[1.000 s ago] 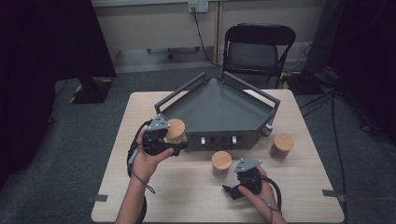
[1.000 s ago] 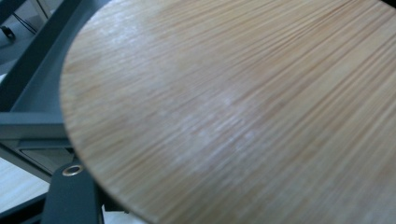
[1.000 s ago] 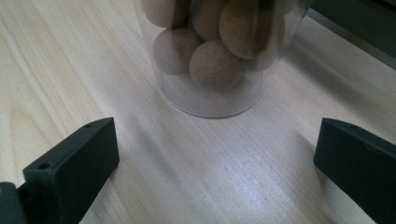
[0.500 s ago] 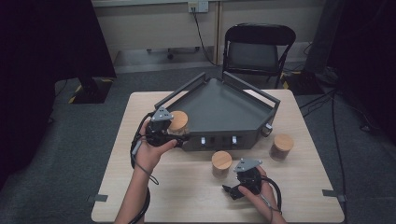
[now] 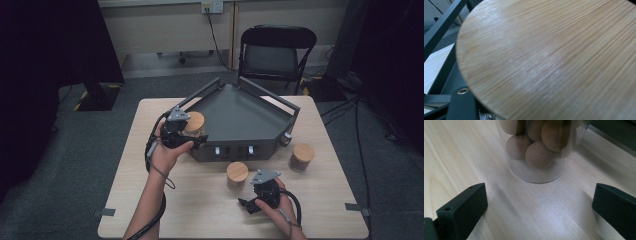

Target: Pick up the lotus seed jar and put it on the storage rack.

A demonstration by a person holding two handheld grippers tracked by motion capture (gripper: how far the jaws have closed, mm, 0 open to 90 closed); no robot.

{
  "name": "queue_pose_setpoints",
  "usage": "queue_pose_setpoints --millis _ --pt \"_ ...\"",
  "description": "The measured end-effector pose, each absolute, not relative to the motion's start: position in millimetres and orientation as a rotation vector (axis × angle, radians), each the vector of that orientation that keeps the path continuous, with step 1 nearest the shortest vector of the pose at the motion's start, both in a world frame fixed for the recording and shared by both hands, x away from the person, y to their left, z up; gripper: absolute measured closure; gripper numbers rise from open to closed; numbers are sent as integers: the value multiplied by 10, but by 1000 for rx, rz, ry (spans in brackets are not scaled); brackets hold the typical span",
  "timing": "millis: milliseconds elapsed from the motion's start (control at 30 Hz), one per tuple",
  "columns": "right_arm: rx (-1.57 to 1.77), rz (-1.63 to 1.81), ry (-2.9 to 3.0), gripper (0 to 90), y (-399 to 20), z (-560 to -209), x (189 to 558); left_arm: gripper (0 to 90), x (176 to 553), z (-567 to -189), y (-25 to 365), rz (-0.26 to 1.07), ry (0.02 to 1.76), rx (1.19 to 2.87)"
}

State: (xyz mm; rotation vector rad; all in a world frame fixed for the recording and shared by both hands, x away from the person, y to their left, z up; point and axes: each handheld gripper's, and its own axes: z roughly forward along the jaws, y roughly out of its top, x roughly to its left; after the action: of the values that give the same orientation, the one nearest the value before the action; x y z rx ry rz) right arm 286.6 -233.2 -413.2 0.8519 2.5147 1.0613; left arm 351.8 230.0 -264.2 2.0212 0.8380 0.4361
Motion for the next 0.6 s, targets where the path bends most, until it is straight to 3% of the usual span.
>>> queue_pose_setpoints --millis 600 --pt "852 1061 2515 0 -2332 -4132 2865 259 3722 -2649 2171 457 888 2026"
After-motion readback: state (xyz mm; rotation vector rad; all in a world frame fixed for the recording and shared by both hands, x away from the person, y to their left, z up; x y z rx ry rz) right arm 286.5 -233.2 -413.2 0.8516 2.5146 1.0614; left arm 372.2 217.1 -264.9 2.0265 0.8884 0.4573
